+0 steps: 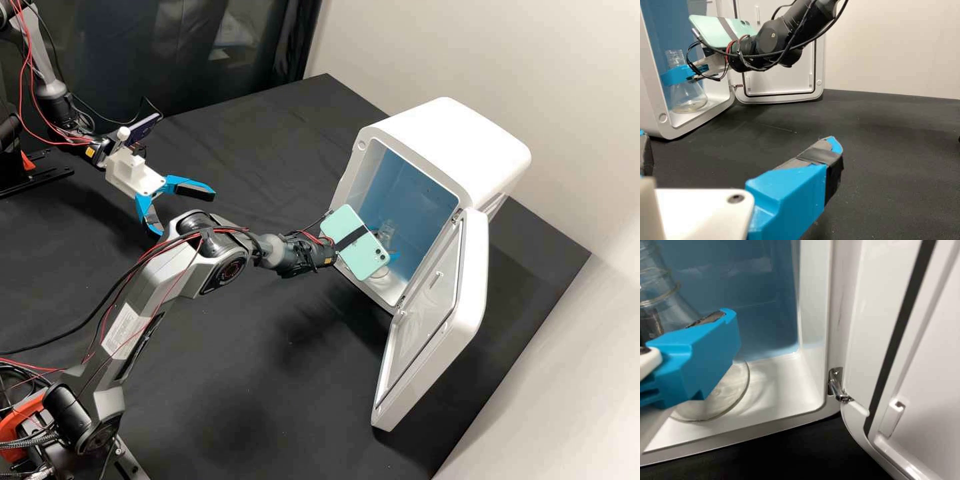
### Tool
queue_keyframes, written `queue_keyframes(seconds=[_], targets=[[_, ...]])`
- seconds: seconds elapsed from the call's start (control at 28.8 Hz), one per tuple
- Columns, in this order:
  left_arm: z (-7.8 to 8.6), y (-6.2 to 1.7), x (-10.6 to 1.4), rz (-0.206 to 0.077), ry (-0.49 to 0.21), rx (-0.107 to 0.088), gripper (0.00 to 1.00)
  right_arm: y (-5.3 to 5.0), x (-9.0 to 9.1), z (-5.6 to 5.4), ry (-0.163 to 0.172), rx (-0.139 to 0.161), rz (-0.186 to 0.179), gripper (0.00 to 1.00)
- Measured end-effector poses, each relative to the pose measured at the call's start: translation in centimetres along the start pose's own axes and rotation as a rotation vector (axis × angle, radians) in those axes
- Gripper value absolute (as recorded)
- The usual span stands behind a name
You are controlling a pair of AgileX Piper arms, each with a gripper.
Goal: Place the flask in the incubator
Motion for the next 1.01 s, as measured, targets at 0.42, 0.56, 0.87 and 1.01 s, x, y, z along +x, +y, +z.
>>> queue_keyframes(seconds=[0.42, 0.56, 0.87, 1.01], targets=[[0.1, -0.04, 0.0, -0.002, -0.006, 0.001, 1.0, -0.5, 0.7, 0.6, -0.003, 0.0, 0.031, 0.0], [0.1, -0.04, 0.0, -0.002, -0.006, 0.001, 1.0, -0.4, 0.9, 0.5, 0.002, -0.003, 0.035, 0.0], [0.1, -0.04, 0.0, -0.002, -0.006, 0.001, 1.0, -0.6, 1.7, 0.6, -0.007, -0.017, 0.05, 0.0], [0.1, -0.04, 0.0, -0.002, -0.006, 0.001, 1.0, -0.7, 2.1, 0.7, -0.011, -0.027, 0.06, 1.0]])
